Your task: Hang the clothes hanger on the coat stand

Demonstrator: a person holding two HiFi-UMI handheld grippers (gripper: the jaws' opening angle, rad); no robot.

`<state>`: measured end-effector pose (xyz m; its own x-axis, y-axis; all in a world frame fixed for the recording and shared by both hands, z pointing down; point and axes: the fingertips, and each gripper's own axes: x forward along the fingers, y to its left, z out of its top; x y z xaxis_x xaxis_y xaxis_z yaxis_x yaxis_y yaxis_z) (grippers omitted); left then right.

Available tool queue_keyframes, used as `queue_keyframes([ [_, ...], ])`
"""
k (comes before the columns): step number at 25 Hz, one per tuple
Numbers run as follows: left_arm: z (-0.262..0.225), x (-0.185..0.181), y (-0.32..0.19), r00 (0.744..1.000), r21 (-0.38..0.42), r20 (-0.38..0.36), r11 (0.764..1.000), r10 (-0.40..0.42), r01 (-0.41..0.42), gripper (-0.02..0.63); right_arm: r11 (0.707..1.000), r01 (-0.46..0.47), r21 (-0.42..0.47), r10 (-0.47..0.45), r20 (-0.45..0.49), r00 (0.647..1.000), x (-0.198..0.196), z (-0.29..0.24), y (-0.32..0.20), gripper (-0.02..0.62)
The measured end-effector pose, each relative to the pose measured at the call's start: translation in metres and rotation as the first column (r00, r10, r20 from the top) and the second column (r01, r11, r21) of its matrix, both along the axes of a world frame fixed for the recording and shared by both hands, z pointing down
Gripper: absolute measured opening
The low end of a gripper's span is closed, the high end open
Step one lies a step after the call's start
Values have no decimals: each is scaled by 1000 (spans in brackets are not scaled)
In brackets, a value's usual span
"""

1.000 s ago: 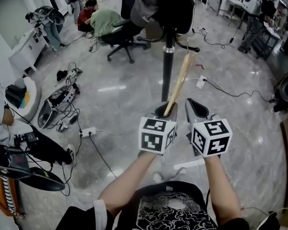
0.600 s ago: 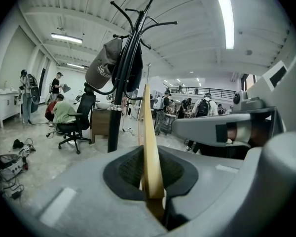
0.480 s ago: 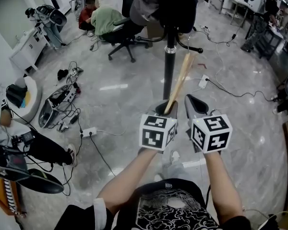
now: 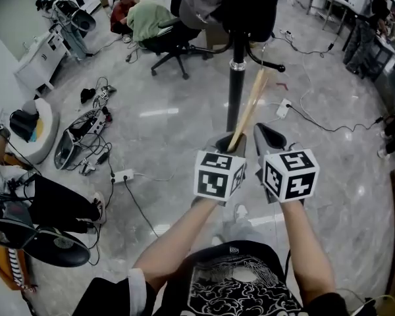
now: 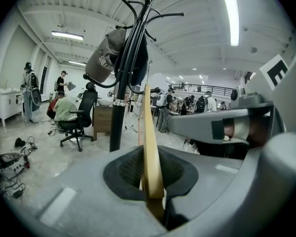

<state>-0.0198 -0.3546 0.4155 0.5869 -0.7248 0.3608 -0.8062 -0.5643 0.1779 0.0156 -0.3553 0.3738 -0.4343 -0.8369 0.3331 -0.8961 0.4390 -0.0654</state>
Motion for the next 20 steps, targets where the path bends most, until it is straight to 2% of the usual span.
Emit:
queue_keyframes([
  [20,32,9,-35,1000,-44,22,999,-18,19,37,1000,10,-25,-10,-11,1000,12,14,-31,0],
])
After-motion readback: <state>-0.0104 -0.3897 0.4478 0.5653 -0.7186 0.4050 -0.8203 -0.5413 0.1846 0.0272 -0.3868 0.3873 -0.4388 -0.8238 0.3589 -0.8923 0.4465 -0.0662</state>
